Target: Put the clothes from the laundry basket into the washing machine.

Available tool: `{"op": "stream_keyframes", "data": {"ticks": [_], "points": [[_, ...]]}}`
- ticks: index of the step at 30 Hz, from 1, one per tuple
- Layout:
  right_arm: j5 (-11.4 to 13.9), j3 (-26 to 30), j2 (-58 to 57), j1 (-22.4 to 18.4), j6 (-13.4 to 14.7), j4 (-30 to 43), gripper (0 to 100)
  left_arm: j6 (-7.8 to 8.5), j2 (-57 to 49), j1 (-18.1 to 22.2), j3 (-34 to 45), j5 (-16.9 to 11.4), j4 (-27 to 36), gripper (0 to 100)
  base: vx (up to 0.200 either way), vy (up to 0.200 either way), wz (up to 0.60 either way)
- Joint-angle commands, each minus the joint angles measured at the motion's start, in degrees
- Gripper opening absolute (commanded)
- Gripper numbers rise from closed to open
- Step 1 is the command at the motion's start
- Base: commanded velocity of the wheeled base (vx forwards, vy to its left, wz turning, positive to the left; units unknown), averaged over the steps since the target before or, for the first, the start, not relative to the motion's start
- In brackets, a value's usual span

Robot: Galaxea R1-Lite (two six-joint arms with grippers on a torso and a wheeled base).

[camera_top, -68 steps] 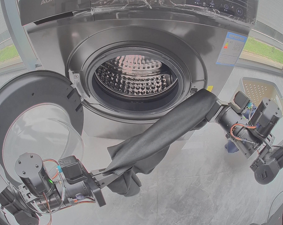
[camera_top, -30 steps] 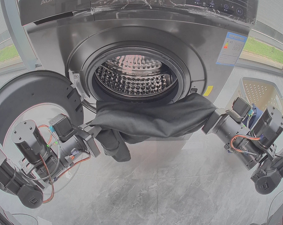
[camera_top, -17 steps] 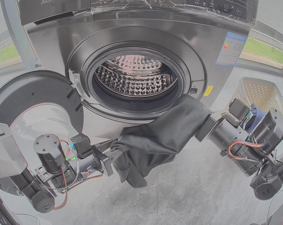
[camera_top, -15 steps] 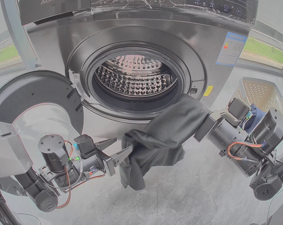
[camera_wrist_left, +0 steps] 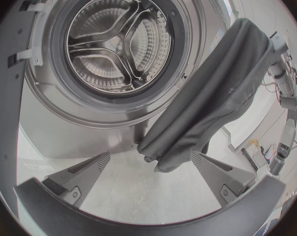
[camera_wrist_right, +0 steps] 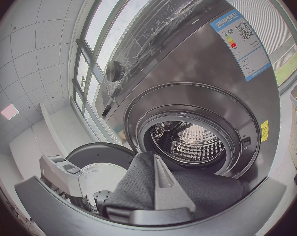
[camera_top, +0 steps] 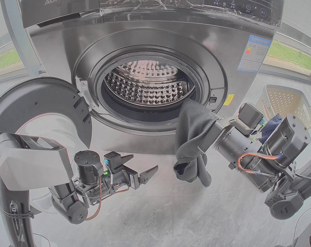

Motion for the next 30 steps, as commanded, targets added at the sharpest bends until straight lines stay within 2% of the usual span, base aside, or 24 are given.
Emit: {"op": "stream_keyframes", "data": {"ticks": [1, 15, 22, 26, 30], "points": [[-0.96, -2.97, 3.53, -0.75, -0.27, 0.19, 0, 0.08, 3.65, -0.65, -0.66, -0.1, -0.08, 100, 0.0, 0.0, 0.0], [-1.75, -8.25, 7.57, -2.86, -0.19, 1.42, 0, 0.34, 2.6, -4.78, 1.45, -0.1, -0.17, 100, 0.0, 0.0, 0.0], [-1.75, -10.27, 8.98, -3.03, -0.36, 1.68, 0, 0.34, 2.25, -4.96, 1.28, -0.02, -0.17, 100, 0.0, 0.0, 0.0], [-3.25, -12.38, 9.68, -3.03, -0.45, 3.09, 0, 0.34, 1.1, -5.57, 1.89, -0.02, -0.17, 100, 0.0, 0.0, 0.0], [-3.34, -14.75, 9.95, -2.95, -0.45, 5.02, 0, 0.69, 1.28, -6.54, 2.07, -0.02, -0.08, 100, 0.0, 0.0, 0.0]]}}
